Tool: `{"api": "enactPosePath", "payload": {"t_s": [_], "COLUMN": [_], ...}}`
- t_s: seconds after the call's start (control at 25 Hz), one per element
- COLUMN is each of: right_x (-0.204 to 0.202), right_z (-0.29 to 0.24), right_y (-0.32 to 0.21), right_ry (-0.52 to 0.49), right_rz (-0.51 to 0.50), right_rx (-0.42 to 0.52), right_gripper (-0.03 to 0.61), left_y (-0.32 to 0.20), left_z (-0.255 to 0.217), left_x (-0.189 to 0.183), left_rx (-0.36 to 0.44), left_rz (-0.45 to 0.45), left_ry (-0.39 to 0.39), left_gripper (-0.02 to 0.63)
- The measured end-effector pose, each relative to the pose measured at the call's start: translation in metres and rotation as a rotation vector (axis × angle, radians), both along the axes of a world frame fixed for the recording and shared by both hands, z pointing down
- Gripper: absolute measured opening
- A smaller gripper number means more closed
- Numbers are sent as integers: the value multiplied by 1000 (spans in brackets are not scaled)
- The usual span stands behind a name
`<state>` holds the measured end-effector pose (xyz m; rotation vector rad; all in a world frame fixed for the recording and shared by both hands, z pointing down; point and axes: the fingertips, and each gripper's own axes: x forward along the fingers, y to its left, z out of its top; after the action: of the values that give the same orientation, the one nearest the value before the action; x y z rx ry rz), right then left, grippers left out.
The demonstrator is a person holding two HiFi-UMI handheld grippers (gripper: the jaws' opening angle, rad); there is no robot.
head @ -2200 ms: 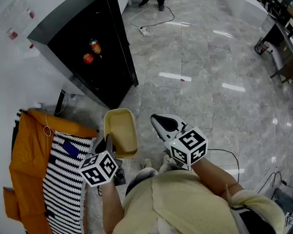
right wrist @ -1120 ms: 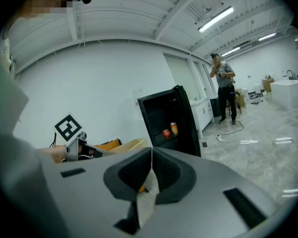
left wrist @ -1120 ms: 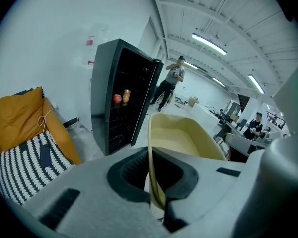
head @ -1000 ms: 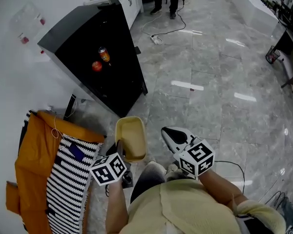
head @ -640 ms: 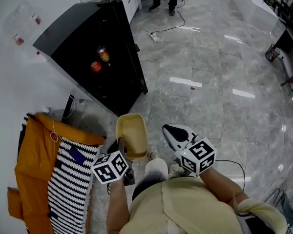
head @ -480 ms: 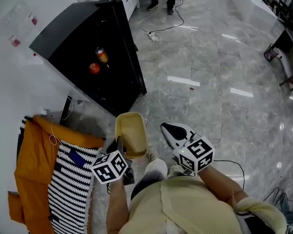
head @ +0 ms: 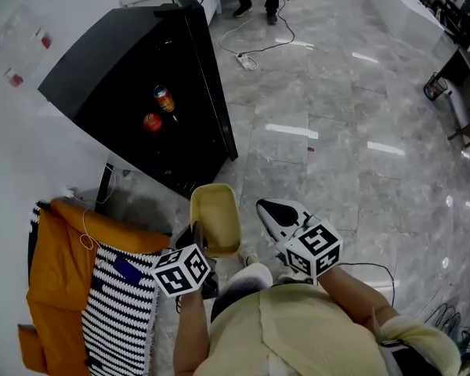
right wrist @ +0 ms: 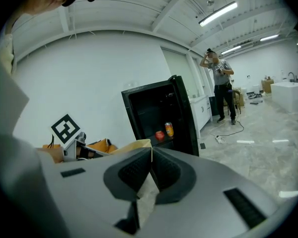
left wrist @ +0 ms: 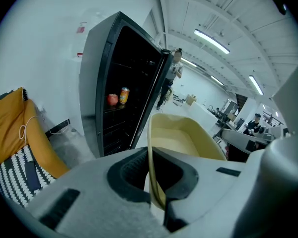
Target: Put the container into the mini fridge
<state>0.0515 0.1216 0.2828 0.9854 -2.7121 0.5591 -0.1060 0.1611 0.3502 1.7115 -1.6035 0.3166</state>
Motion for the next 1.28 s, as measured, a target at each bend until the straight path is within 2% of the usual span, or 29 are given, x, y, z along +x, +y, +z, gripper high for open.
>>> {"api": "enactPosePath", "payload": {"t_s": [0.48, 0.68, 0.96, 1.28], "right_x": [-35, -54, -66, -71], "right_z": [14, 24, 36, 57], "right_y": [-35, -42, -58, -95], "right_ry": [12, 34, 68, 95], "right_rz": [-6, -20, -41, -73], "right_rx": [-27, -26, -30, -43], "right_gripper": [30, 30, 29, 29], "left_y": [-25, -36, -49, -77], "left_z": [26, 41, 56, 75], "left_x": [-28, -32, -31, -47], "left_rx": [-55, -63, -73, -76], "left_rz": [26, 60, 63, -1], "left_ry": [-13, -25, -26, -63], "left_gripper": [21, 21, 21, 21]}}
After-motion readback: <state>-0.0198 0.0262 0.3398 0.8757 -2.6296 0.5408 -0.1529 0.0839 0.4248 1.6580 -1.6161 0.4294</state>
